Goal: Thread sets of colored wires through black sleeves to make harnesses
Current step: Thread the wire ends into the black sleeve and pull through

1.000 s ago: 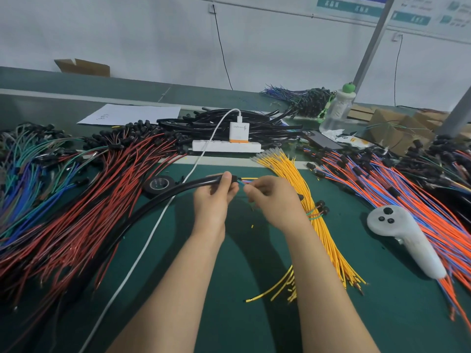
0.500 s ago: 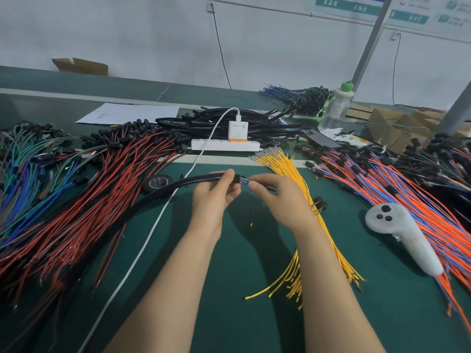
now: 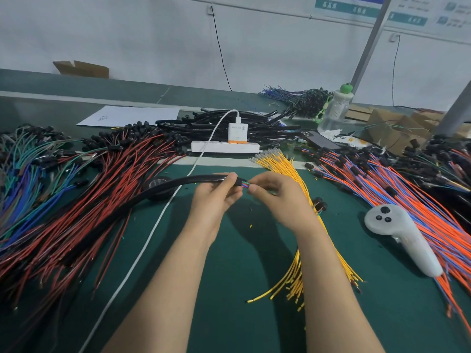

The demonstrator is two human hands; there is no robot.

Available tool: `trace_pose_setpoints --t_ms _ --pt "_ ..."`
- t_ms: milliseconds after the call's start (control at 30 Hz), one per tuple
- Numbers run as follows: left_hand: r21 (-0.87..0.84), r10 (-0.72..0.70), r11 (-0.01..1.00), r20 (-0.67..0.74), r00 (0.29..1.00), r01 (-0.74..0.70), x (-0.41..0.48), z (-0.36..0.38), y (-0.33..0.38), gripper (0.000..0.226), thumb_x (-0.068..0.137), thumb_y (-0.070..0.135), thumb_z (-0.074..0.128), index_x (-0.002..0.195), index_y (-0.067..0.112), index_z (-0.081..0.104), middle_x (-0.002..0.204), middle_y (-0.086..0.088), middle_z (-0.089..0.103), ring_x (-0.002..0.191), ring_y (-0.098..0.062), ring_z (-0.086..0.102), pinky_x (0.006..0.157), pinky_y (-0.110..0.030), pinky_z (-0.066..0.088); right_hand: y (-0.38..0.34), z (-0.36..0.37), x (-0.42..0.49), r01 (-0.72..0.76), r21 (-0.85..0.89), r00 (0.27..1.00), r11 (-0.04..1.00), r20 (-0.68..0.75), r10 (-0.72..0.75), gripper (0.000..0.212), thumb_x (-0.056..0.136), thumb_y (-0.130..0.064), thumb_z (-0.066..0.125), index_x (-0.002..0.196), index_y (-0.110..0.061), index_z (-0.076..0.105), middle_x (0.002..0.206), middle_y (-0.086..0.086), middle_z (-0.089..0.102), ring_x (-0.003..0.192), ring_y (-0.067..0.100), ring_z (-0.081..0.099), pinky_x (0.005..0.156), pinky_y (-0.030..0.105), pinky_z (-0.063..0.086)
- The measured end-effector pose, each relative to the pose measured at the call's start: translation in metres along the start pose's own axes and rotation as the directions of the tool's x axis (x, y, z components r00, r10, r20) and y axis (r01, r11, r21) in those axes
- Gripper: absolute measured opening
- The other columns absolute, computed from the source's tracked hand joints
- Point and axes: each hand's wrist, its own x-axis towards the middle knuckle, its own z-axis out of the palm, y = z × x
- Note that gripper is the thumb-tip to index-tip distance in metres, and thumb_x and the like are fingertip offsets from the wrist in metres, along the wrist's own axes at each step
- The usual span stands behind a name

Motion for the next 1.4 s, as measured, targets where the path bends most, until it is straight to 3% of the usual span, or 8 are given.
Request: trace_pose_setpoints --t_ms 200,433,667,767,900,1033,1233,1400 --pt "0.005 0.025 1.000 -0.041 0.999 -0.024 0.001 0.000 -0.001 0.012 0.090 0.010 0.062 0.079 0.010 0.064 0.067 0.005 0.068 0.061 -0.005 0.064 0.059 -0.015 0.052 -0.001 0.001 0.001 0.029 -0.091 0.995 0.995 -0.093 -0.038 0.008 0.092 -0.017 0.062 0.085 -0.022 0.063 0.079 -0.021 0.059 0.075 -0.018 0.052 0.067 0.000 0.036" --pt "-0.013 0.043 0.999 -0.040 0.998 -0.044 0.002 0.002 -0.002 0.013 0.091 0.007 0.059 0.079 0.010 0.062 0.065 0.007 0.067 0.059 -0.003 0.063 0.060 -0.014 0.051 -0.002 0.008 0.003 -0.005 -0.048 0.993 0.999 -0.115 0.000 0.008 0.092 -0.015 0.060 0.096 -0.020 0.065 0.091 -0.008 0.067 0.085 0.006 0.061 0.074 0.014 0.045" --pt "-0.077 0.035 0.996 -0.018 0.999 -0.036 0.003 0.002 -0.003 0.011 0.093 0.006 0.057 0.082 0.007 0.062 0.069 0.003 0.067 0.066 -0.005 0.064 0.065 -0.015 0.053 -0.005 0.004 0.001 -0.019 0.008 0.995 1.000 -0.100 0.020 0.014 0.090 -0.023 0.065 0.077 -0.019 0.062 0.070 -0.011 0.059 0.062 0.001 0.049 0.059 0.016 0.039" --pt "-0.096 0.034 0.995 -0.002 0.999 -0.035 0.003 0.002 -0.003 0.013 0.093 0.005 0.055 0.082 0.008 0.061 0.068 0.005 0.067 0.065 -0.004 0.063 0.065 -0.015 0.052 -0.007 0.007 0.000 -0.026 0.035 0.994 0.999 -0.109 0.030 0.009 0.090 -0.019 0.065 0.083 -0.018 0.059 0.075 -0.009 0.060 0.070 0.008 0.054 0.065 0.020 0.042" --pt "-0.088 0.052 0.995 0.002 0.999 -0.052 0.003 0.002 -0.003 0.013 0.093 0.005 0.056 0.081 0.007 0.060 0.068 0.004 0.066 0.064 -0.005 0.063 0.065 -0.015 0.052 -0.011 0.011 0.000 -0.020 -0.002 0.987 1.000 -0.159 0.020 0.009 0.090 -0.014 0.062 0.086 -0.020 0.058 0.088 -0.010 0.060 0.087 0.008 0.056 0.069 0.009 0.038" --pt "-0.066 0.086 0.994 -0.009 0.996 -0.086 0.003 0.003 -0.003 0.014 0.093 0.004 0.055 0.080 0.008 0.061 0.070 0.003 0.064 0.064 -0.004 0.063 0.066 -0.015 0.052 -0.015 0.013 0.001 -0.038 -0.156 0.972 0.987 -0.236 0.001 0.009 0.090 -0.017 0.060 0.082 -0.021 0.060 0.079 -0.007 0.059 0.077 0.010 0.052 0.061 0.013 0.035" --pt "-0.015 0.116 0.993 -0.033 0.993 -0.116 0.002 0.003 -0.004 0.015 0.093 0.004 0.055 0.080 0.008 0.061 0.073 0.001 0.063 0.067 -0.005 0.061 0.068 -0.015 0.052 -0.015 0.013 0.001 -0.106 -0.171 0.986 0.979 -0.148 0.081 0.012 0.092 -0.023 0.062 0.084 -0.019 0.054 0.073 -0.008 0.057 0.068 0.010 0.053 0.053 0.010 0.035" --pt "0.002 0.107 0.994 -0.036 0.994 -0.107 0.002 0.003 -0.005 0.016 0.093 0.004 0.055 0.079 0.009 0.060 0.072 0.003 0.063 0.067 -0.004 0.061 0.068 -0.015 0.052 -0.016 0.014 0.002 -0.163 -0.098 0.985 0.982 -0.082 0.155 0.002 0.090 -0.019 0.062 0.091 -0.018 0.061 0.089 -0.004 0.065 0.084 0.012 0.059 0.068 0.020 0.040"
